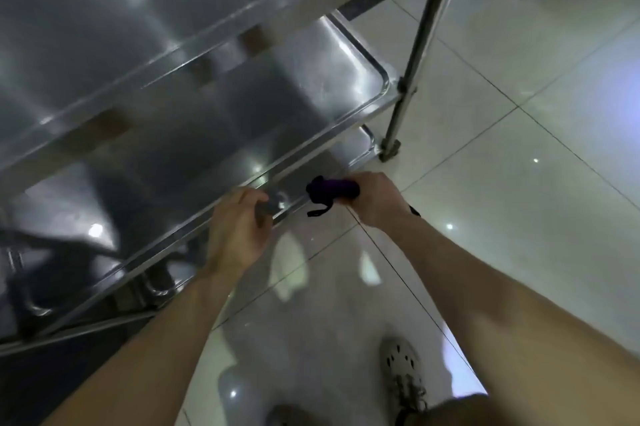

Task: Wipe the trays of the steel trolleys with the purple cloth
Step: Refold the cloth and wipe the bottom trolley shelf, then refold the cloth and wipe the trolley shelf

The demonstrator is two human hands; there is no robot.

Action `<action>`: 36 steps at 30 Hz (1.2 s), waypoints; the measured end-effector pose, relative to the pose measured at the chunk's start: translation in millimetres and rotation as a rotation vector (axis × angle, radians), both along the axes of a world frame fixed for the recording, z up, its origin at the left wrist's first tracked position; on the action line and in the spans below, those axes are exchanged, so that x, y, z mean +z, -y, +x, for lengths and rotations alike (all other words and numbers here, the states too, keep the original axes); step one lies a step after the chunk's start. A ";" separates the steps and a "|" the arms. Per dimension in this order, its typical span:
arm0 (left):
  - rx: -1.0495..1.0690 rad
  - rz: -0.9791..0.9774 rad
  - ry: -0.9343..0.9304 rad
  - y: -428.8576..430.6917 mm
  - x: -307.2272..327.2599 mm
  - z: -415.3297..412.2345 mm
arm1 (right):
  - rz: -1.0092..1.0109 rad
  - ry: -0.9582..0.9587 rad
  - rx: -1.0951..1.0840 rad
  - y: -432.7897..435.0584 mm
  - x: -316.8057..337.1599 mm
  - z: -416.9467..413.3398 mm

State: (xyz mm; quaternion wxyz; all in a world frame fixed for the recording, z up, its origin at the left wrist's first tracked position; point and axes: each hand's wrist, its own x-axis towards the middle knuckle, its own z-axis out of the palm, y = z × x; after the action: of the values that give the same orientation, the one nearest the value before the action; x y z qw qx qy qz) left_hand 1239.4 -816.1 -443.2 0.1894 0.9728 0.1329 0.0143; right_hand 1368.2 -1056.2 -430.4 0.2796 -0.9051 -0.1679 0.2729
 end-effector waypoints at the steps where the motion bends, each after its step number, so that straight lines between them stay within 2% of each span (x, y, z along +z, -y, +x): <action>1: -0.035 -0.039 -0.061 17.5 14.7 -1.3 | 0.016 -0.081 -0.119 28.9 9.2 -10.5; 5: -0.069 -0.195 -0.325 89.3 84.7 4.2 | 0.138 -0.305 -0.570 135.3 69.3 -52.7; 9: -0.100 -0.411 -0.452 162.9 165.5 18.1 | 0.318 -0.427 -0.915 203.6 145.1 -71.1; 12: -0.116 -0.592 -0.509 218.9 222.8 32.7 | 0.497 -0.499 -1.069 233.8 200.6 -69.9; 18: -0.269 -0.746 -0.481 309.6 311.9 71.9 | 0.790 -0.545 -1.078 254.9 293.4 -39.9; 22: -0.210 -0.897 -0.422 339.2 352.8 104.2 | 0.912 -0.570 -0.988 264.8 340.0 -9.4; 27: -0.154 -0.909 -0.301 352.0 365.0 151.5 | 0.880 -0.546 -0.959 274.4 358.2 40.7; 32: -0.189 -1.135 -0.285 359.4 357.6 217.0 | 0.955 -0.589 -0.862 295.3 355.5 108.1; 36: -0.056 -1.243 -0.297 370.8 347.8 287.9 | 0.694 -0.423 -0.687 311.1 352.2 173.7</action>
State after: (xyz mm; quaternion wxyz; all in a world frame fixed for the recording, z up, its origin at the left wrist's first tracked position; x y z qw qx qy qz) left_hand 1527.3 -1186.9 -95.4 0.6980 0.6763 0.1156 -0.2053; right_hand 1541.9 -1367.4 -78.1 0.6635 -0.6875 0.1179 0.2707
